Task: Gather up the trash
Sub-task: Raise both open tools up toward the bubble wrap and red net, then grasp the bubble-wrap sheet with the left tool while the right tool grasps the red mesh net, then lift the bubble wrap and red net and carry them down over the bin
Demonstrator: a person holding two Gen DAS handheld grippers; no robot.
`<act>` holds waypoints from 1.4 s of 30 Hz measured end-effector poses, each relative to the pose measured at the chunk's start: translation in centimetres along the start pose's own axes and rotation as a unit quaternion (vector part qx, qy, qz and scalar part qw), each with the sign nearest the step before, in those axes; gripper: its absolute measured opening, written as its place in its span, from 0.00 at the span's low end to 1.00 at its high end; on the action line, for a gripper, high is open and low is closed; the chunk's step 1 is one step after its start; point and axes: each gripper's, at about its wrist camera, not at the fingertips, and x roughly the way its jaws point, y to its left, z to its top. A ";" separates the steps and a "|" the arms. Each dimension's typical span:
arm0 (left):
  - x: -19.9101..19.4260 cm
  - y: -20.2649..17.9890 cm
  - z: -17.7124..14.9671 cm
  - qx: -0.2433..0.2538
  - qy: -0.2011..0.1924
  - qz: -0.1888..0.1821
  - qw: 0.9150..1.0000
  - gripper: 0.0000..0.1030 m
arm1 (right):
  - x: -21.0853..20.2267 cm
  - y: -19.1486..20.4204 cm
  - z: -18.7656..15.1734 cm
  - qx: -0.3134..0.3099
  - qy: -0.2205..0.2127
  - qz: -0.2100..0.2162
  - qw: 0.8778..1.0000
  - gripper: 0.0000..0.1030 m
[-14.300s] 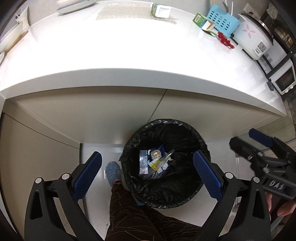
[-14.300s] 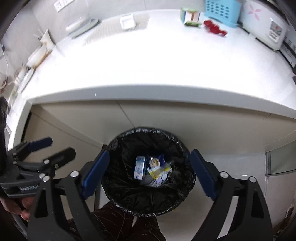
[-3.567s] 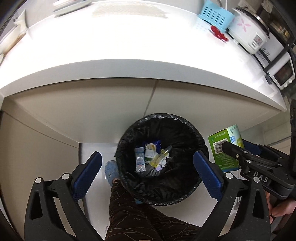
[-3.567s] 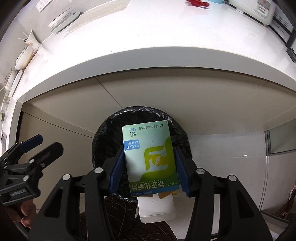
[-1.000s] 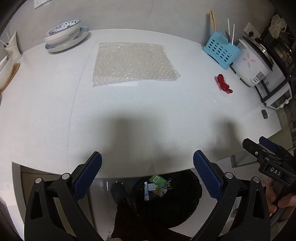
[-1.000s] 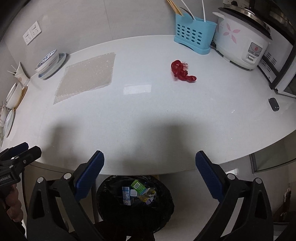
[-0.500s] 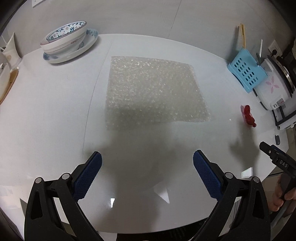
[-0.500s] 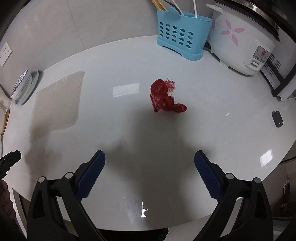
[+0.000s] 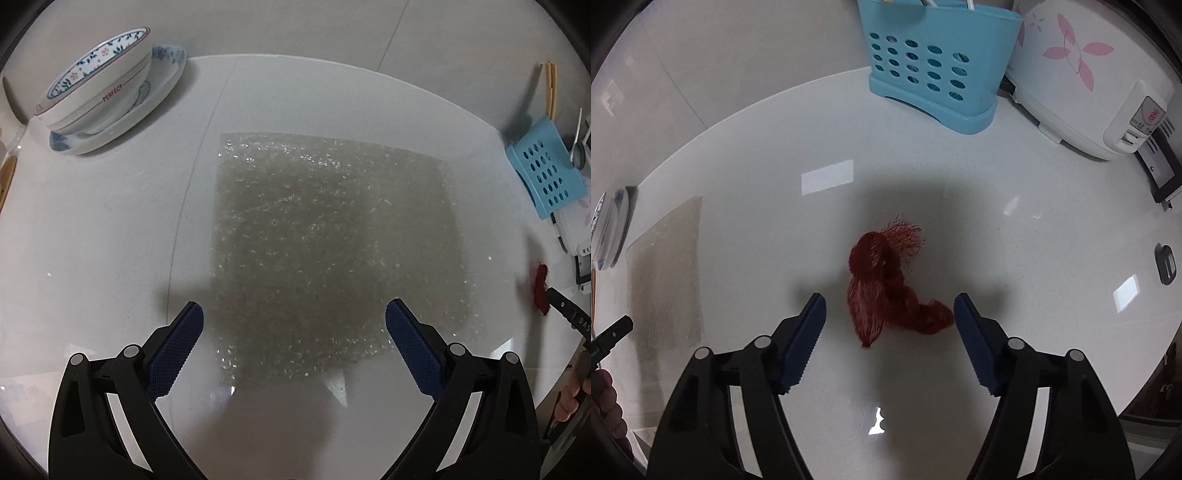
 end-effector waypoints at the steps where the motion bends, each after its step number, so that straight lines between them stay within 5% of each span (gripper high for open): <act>1: 0.4 0.0 0.3 -0.003 0.006 0.000 1.000 0.94 | 0.4 -0.1 0.3 0.003 0.005 0.003 1.000 0.62; 8: 3.1 -0.5 1.2 0.003 0.037 0.034 0.999 0.91 | 2.9 -0.4 0.8 0.017 0.033 0.008 0.999 0.49; 11: 3.1 -1.0 1.2 0.009 0.041 0.044 0.998 0.86 | 3.0 0.1 1.0 0.000 0.027 0.000 1.000 0.30; 13: 2.8 -1.6 1.3 0.019 0.044 0.044 0.998 0.74 | 3.0 0.3 1.1 -0.011 0.025 -0.007 1.000 0.20; 18: 2.3 -2.9 1.6 0.030 0.056 0.025 0.998 0.21 | 3.1 0.4 0.9 -0.020 0.015 -0.012 1.000 0.15; 20: 2.3 -3.3 1.5 0.041 0.054 0.023 0.997 0.16 | 3.1 0.3 0.8 -0.022 0.013 -0.012 1.000 0.15; 42: -3.6 -1.8 0.2 0.034 -0.008 -0.013 0.999 0.11 | -2.8 2.7 -0.4 -0.043 -0.059 0.027 0.997 0.14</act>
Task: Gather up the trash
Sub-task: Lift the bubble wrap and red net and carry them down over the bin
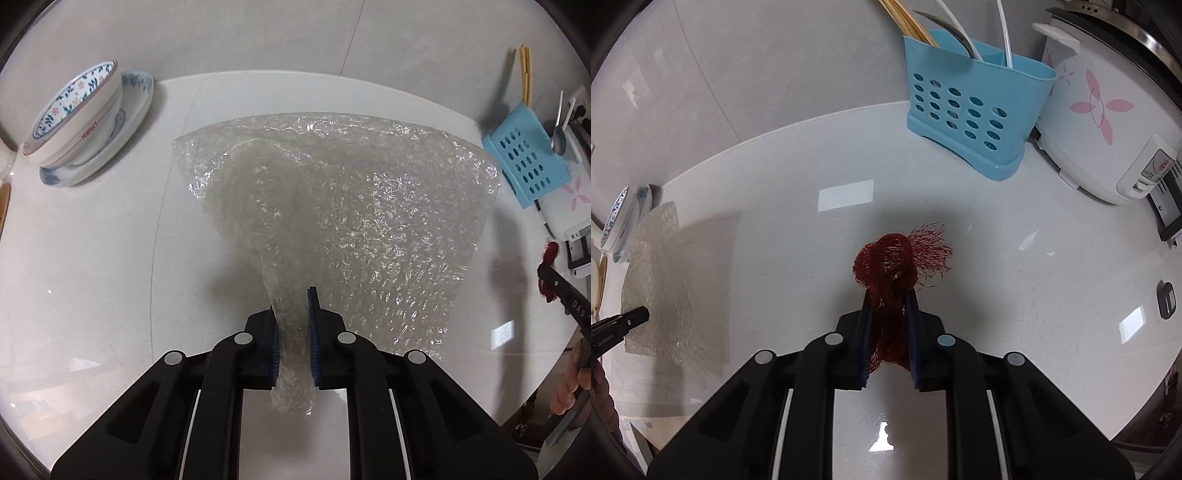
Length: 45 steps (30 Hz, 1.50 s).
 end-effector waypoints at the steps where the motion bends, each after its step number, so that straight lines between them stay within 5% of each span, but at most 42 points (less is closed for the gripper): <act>1: -0.5 0.0 -0.1 0.000 -0.004 -0.002 1.000 0.11 | -0.4 0.1 -0.2 0.000 -0.003 0.003 1.000 0.14; 26: -6.1 -4.7 -4.1 0.020 -0.033 -0.041 0.998 0.11 | -8.7 2.4 -5.4 -0.031 -0.047 0.033 0.998 0.14; 45: -7.4 -7.0 -11.7 0.029 -0.021 -0.043 0.998 0.11 | -9.9 0.1 -12.6 -0.021 -0.030 0.056 0.998 0.14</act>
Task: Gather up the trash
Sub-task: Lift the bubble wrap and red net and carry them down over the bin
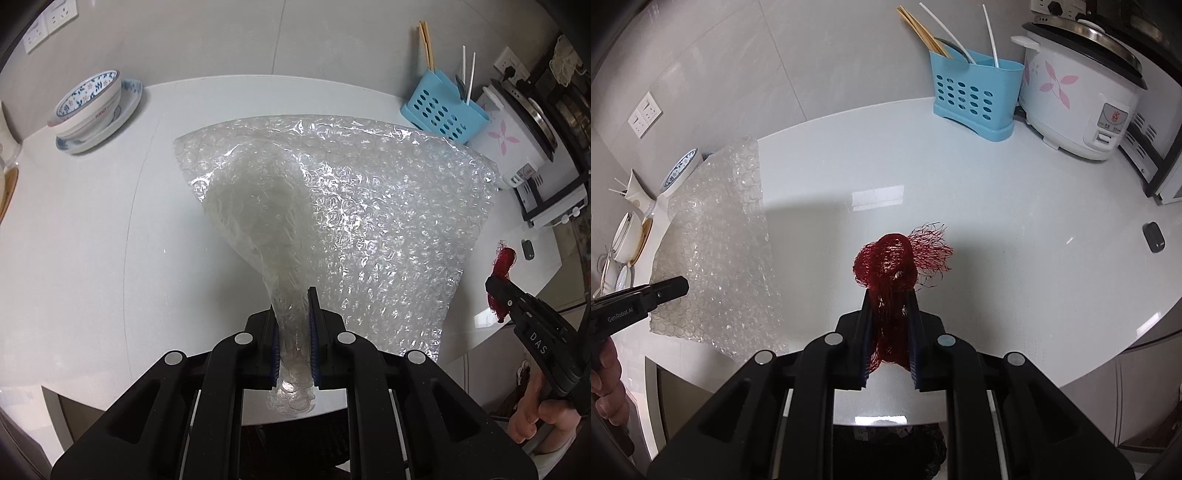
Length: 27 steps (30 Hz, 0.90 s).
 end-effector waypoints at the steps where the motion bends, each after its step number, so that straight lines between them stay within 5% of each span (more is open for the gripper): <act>1: 0.0 -0.2 -0.5 0.001 0.002 0.000 1.000 0.11 | -0.2 0.0 -0.4 -0.001 0.001 0.001 1.000 0.14; 27: -1.6 -3.5 -11.5 -0.008 0.015 -0.015 1.000 0.11 | -4.3 -1.8 -8.5 -0.028 0.018 0.013 0.999 0.15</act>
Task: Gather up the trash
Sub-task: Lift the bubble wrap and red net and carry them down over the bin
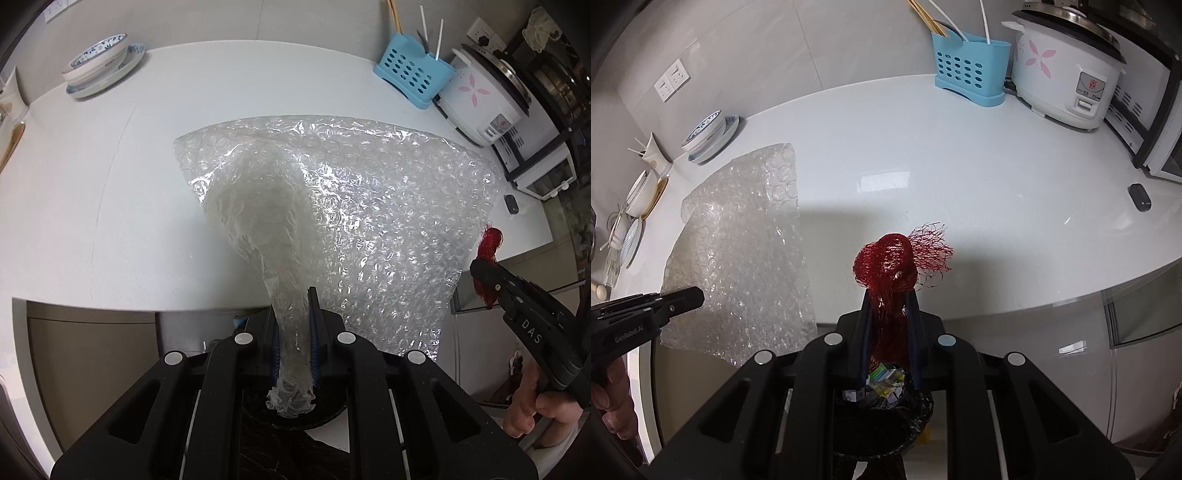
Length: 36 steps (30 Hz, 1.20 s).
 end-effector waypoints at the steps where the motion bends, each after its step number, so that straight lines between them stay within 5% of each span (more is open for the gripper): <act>1: -0.1 -0.1 -0.3 0.001 0.000 -0.001 1.000 0.11 | -0.4 -0.2 -0.3 0.000 -0.001 0.000 1.000 0.15; 13: 0.6 -1.2 -7.0 0.007 0.025 -0.004 1.000 0.11 | -2.5 -0.3 -5.6 -0.006 0.006 0.013 1.000 0.15; 30: 6.4 2.1 -15.1 -0.041 0.079 0.011 0.996 0.11 | 2.9 -0.3 -13.7 -0.019 0.078 0.023 0.996 0.16; 36: 9.4 2.1 -16.0 -0.036 0.085 0.046 0.995 0.11 | 5.2 -0.2 -15.0 -0.030 0.097 0.008 0.995 0.16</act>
